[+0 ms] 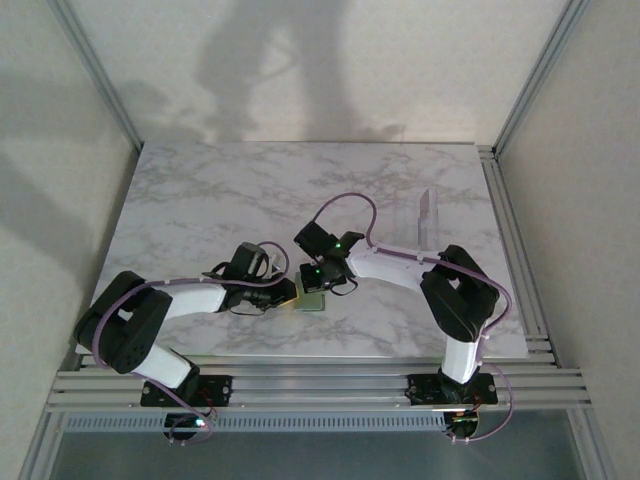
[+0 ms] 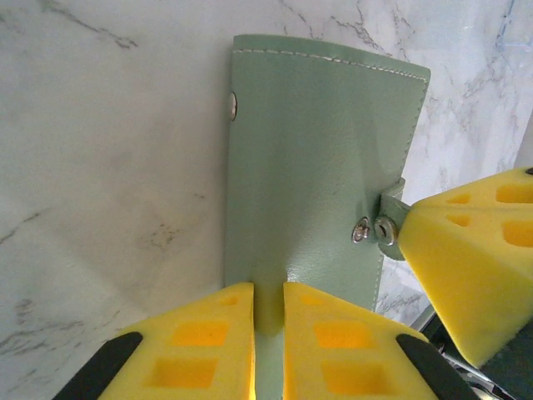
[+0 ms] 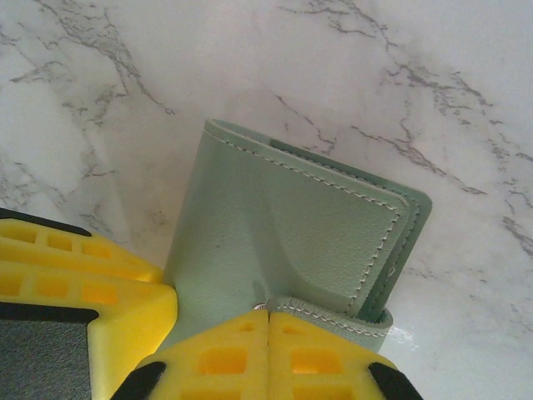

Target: Put the credit cards into the card holder

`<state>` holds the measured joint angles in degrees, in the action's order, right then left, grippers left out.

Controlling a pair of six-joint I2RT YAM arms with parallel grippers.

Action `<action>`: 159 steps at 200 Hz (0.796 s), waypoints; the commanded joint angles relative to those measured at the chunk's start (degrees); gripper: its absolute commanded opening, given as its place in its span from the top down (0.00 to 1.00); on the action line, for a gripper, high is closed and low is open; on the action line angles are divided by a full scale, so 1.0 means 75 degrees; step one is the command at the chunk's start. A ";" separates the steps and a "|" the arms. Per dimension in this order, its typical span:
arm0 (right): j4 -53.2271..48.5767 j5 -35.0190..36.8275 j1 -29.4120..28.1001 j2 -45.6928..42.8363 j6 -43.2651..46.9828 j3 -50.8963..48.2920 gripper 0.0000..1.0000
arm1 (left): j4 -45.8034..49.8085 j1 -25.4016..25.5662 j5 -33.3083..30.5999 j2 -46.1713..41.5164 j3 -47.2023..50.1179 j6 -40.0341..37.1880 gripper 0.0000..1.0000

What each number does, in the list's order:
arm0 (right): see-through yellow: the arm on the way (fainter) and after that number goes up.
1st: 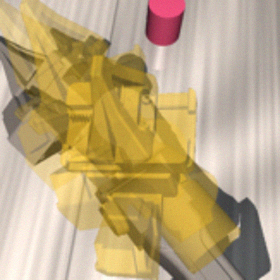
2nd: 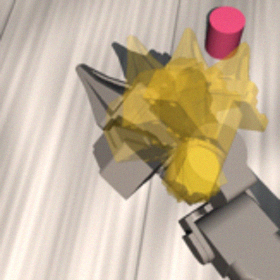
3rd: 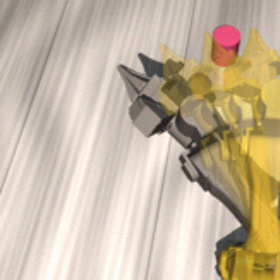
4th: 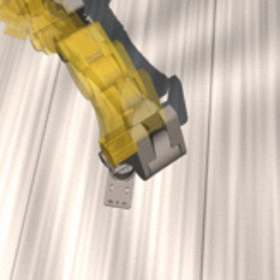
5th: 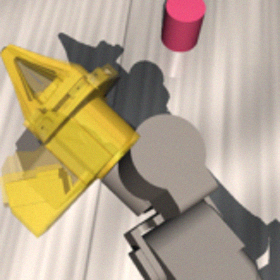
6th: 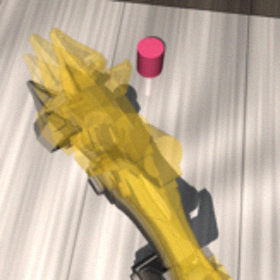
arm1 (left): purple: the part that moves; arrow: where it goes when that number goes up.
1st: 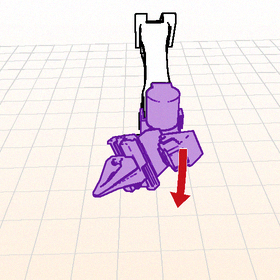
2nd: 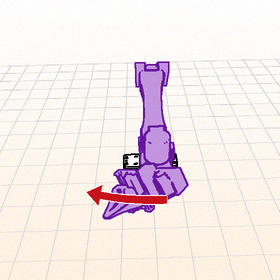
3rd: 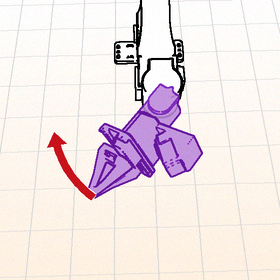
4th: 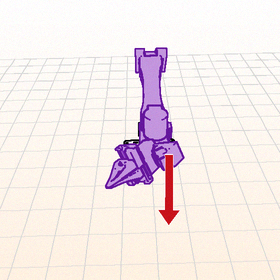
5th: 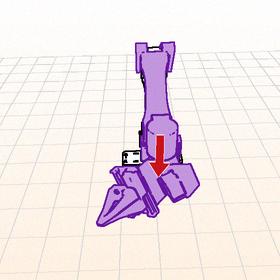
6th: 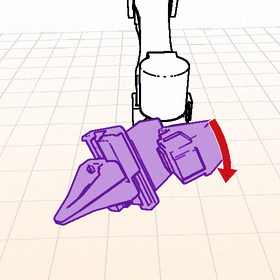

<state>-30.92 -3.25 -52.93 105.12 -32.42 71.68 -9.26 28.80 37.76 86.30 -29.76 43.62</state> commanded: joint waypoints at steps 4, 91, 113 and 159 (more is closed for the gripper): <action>0.0184 -0.0200 -0.0127 0.0106 -0.0130 -0.0006 1.00 | -0.0172 0.0077 0.0157 0.0007 0.0102 0.0077 0.87; 0.0237 -0.0425 -0.0140 0.0182 -0.0194 -0.0092 1.00 | -0.0160 0.0075 0.0122 0.0019 0.0122 0.0086 0.87; 0.0142 -0.0322 -0.0172 0.0222 -0.0212 -0.0116 1.00 | -0.0160 0.0075 0.0134 0.0061 0.0119 0.0068 0.87; -0.0107 0.0040 -0.0252 0.0368 -0.0153 -0.0093 1.00 | -0.0161 0.0075 0.0122 0.0072 0.0068 0.0087 0.87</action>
<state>-30.59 -3.86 -53.23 105.78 -33.21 71.61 -9.72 28.80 37.76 86.32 -29.50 43.75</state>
